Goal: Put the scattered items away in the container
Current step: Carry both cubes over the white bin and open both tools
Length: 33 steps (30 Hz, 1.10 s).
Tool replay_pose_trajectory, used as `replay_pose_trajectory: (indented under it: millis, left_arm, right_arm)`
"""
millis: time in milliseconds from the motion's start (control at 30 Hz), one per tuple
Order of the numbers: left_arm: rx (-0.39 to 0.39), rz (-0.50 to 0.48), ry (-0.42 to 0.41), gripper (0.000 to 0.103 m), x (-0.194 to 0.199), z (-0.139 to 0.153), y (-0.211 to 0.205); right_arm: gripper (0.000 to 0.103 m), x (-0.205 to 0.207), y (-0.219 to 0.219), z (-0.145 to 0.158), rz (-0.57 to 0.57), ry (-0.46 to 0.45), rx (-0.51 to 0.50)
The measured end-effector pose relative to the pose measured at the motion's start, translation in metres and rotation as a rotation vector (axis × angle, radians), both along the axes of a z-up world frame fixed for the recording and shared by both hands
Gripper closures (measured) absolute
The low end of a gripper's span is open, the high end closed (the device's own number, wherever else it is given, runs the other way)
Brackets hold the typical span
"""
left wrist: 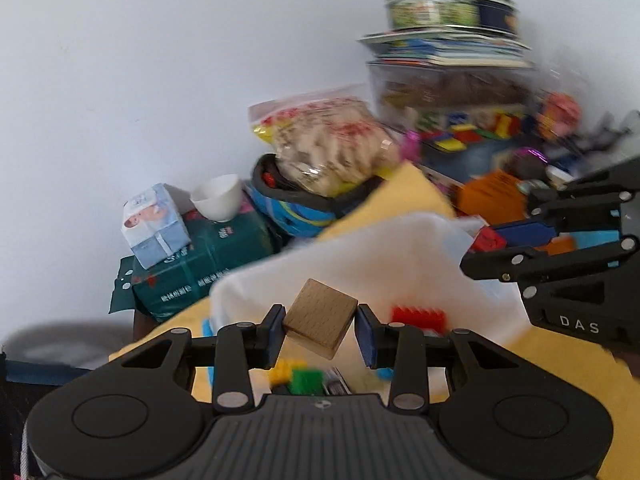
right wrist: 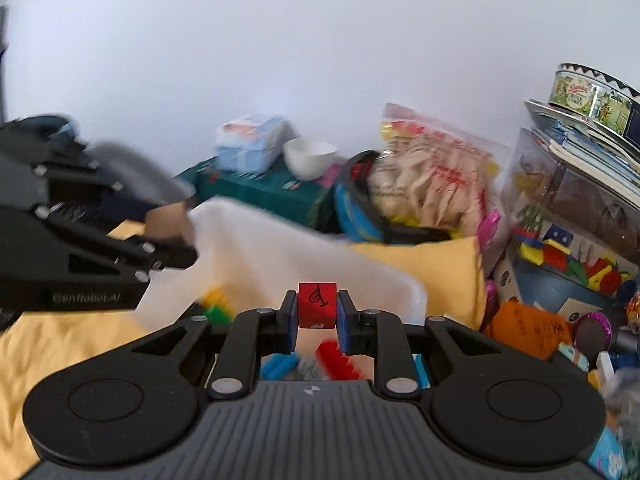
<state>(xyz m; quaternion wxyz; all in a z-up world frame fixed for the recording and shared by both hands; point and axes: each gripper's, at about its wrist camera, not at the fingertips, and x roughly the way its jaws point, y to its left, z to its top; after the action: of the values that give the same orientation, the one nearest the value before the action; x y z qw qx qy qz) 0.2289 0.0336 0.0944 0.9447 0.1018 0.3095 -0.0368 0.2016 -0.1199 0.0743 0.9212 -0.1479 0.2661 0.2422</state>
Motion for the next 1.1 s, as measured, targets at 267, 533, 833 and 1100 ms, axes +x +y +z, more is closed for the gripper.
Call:
replay_pose_trajectory:
  millis: [267,533,833,1100]
  left_arm:
    - [0.067,0.085,0.166,0.062,0.055,-0.066,0.015]
    - [0.066,0.057,0.081,0.030,0.035,-0.062,0.014]
    - [-0.054,0.097,-0.029,0.028,0.006,-0.016,0.011]
    - [-0.073,0.092,-0.148,0.020,-0.026,0.019,0.003]
  right_arm:
    - [0.081,0.059,0.030,-0.052,-0.097,0.173,-0.041]
    - [0.054,0.052,0.020,-0.064,-0.132,0.190,-0.031]
    - [0.039,0.028,0.013,-0.033,-0.139,0.094,-0.006]
    - [0.036,0.009,0.001,-0.019,-0.133,0.081,0.031]
